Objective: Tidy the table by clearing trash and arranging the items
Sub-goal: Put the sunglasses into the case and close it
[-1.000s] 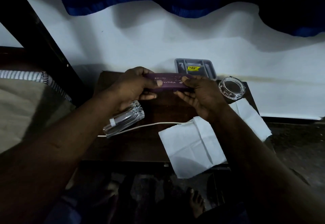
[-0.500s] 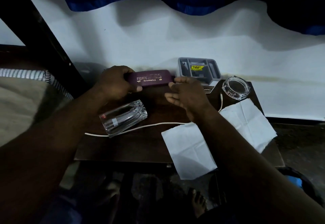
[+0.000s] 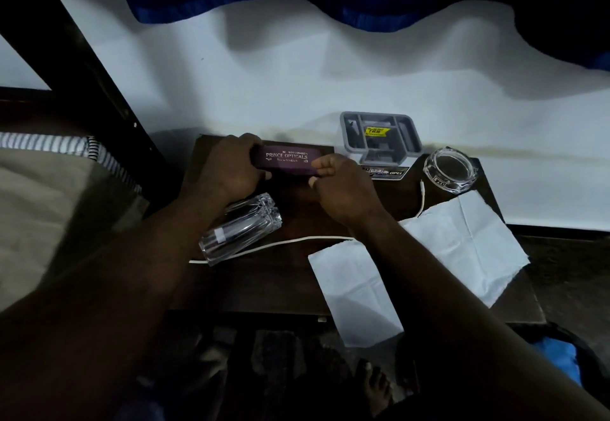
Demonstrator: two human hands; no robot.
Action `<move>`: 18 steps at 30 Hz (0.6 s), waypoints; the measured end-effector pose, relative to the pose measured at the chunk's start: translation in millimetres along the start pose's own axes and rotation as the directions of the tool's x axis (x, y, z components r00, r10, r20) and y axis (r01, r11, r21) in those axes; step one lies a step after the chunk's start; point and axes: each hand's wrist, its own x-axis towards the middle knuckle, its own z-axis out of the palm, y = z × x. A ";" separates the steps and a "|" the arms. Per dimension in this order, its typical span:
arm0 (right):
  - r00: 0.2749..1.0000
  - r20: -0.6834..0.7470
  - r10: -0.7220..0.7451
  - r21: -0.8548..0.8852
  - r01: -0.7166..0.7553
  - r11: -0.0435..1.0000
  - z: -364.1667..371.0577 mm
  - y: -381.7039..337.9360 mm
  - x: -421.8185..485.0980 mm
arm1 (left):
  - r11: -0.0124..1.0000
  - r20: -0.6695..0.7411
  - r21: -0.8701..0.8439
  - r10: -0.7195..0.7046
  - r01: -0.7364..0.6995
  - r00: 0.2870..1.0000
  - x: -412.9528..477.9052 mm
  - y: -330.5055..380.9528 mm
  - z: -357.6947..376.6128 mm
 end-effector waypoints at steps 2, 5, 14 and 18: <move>1.000 0.000 -0.014 -0.020 0.014 1.000 -4.2 2.4 -0.9 | 0.997 0.004 0.061 0.037 -0.037 0.999 0.4 1.6 2.1; 0.999 -0.029 -0.034 -0.051 0.033 0.998 -13.0 5.4 -2.1 | 0.992 0.015 0.096 0.084 -0.085 0.996 4.0 4.0 6.2; 0.997 -0.072 -0.024 -0.066 0.019 0.998 -34.7 16.2 1.7 | 0.995 0.018 0.088 0.039 -0.041 0.999 20.1 14.0 18.0; 0.997 -0.068 -0.027 -0.044 0.024 0.999 -38.2 20.1 1.7 | 0.994 0.007 0.103 0.031 -0.031 1.000 23.2 15.1 19.7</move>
